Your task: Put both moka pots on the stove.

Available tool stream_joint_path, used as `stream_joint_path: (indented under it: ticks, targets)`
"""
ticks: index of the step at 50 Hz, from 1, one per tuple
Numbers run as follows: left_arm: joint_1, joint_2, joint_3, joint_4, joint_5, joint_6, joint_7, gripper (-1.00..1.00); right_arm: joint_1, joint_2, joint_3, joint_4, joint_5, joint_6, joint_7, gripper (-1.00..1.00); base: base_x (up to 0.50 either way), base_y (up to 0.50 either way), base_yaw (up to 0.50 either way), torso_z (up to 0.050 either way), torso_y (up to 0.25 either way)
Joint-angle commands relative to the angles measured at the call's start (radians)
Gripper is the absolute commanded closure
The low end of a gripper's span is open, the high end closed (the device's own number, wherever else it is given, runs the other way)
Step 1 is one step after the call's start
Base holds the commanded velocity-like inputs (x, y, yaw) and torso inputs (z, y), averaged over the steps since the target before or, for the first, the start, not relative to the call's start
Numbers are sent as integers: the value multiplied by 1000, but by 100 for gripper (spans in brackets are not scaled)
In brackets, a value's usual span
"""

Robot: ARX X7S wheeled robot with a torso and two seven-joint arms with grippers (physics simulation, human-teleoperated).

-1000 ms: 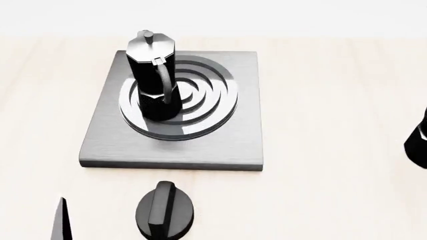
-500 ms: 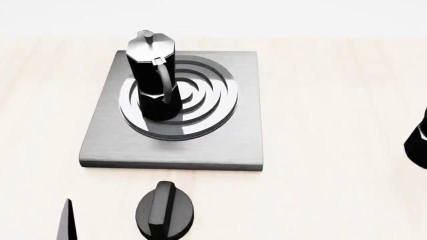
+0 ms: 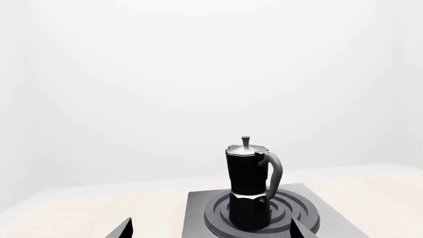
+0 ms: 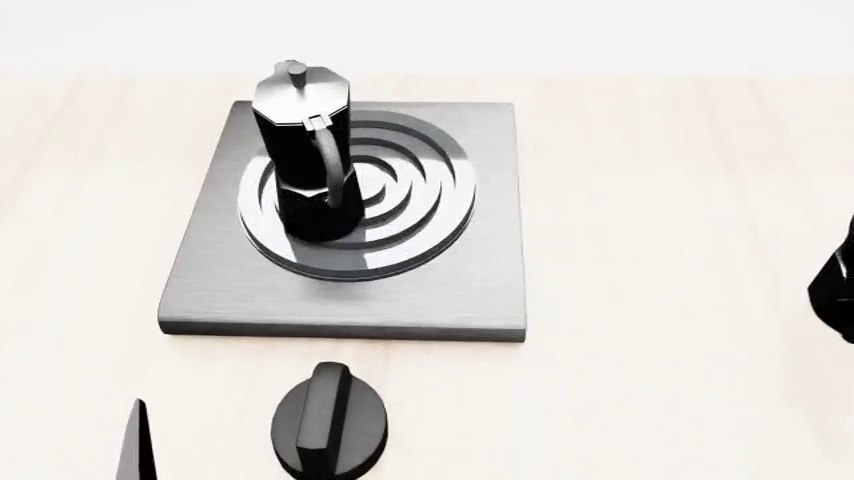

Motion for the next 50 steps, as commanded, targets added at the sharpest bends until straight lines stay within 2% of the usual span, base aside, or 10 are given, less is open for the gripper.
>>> stream_joint_path:
  ticks: [1, 15, 16, 22, 32, 43, 50]
  targets:
    - [-2, -2, 2, 14, 0, -17, -6, -100, 1, -59, -10, 154, -34, -66, -33, -100, 0, 0, 0, 0, 0]
    - [-5, -2, 7, -25, 2, 20, 0, -100, -20, -47, -1, 164, -28, -73, -38, -100, 0, 0, 0, 0, 0]
    - [-5, -2, 6, -30, 1, 24, 1, -100, -22, -46, 1, 157, -27, -75, -34, 100, 0, 0, 0, 0, 0]
    - [-4, -2, 2, -84, 0, 76, 8, -100, -30, -29, 15, 92, -9, -53, -8, 100, 0, 0, 0, 0, 0]
    - [-4, -3, 7, -58, 5, 54, 0, -100, -36, -21, 6, 49, -20, -52, 5, 100, 0, 0, 0, 0, 0]
    - [-4, -5, 7, -72, 3, 68, 0, -100, -31, 7, 53, -147, 17, -82, 72, 100, 0, 0, 0, 0, 0]
    - [1, -8, 12, -3, 6, 7, -15, -100, -22, 19, 97, -281, 50, -109, 126, 100, 0, 0, 0, 0, 2]
